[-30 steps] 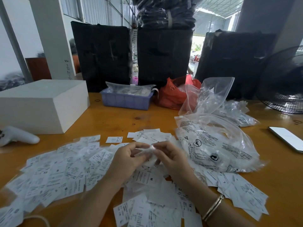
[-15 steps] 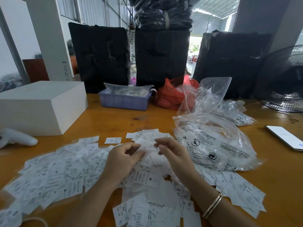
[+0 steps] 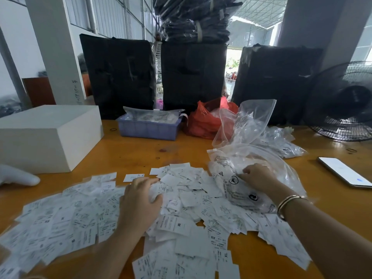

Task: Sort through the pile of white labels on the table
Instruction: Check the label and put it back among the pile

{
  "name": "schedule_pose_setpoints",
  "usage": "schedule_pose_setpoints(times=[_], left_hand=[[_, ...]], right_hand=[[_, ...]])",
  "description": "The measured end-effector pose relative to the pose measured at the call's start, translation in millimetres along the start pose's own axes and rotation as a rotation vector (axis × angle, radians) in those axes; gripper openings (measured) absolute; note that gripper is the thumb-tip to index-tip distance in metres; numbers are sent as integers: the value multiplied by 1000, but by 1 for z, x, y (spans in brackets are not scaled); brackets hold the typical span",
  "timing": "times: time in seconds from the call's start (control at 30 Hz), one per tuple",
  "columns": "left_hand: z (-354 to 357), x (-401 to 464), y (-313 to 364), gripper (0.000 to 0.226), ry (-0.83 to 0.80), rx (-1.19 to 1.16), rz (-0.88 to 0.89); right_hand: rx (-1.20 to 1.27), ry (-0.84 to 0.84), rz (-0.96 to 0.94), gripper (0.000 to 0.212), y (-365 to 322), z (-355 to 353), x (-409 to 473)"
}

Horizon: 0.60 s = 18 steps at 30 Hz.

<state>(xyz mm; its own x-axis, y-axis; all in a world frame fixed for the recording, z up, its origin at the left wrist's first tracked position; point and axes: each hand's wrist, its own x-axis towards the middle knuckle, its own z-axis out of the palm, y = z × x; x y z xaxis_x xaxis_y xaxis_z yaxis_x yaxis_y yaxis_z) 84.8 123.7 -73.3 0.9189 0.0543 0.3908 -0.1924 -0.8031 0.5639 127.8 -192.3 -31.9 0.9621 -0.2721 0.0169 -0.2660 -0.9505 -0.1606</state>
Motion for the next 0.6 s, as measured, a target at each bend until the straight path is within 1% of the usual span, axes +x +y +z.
schedule_pose_setpoints(times=[0.03,0.1,0.17,0.23,0.33,0.4,0.43,0.53,0.6], left_hand=[[0,0,0,38,8,-2,6],[1,-1,1,32,15,-12,26],[3,-2,1,28,15,-24,47],[4,-3,1,26,16,-34,61],[4,-3,1,23,20,-56,74],[4,-3,1,21,20,-69,81],[4,-3,2,21,19,-75,85],[4,-3,2,19,20,-91,87],[3,-3,2,19,21,-96,85]], right_hand=[[-40,7,6,45,-1,2,-1],[-47,85,9,41,-4,5,-4],[107,161,26,31,-7,6,-6],[291,199,69,22,-8,7,-7],[395,183,110,24,-8,7,-9],[343,203,108,32,-7,6,-9],[284,242,93,36,-6,6,-9],[123,424,55,42,-5,2,-10],[105,517,44,41,-5,-3,-10]])
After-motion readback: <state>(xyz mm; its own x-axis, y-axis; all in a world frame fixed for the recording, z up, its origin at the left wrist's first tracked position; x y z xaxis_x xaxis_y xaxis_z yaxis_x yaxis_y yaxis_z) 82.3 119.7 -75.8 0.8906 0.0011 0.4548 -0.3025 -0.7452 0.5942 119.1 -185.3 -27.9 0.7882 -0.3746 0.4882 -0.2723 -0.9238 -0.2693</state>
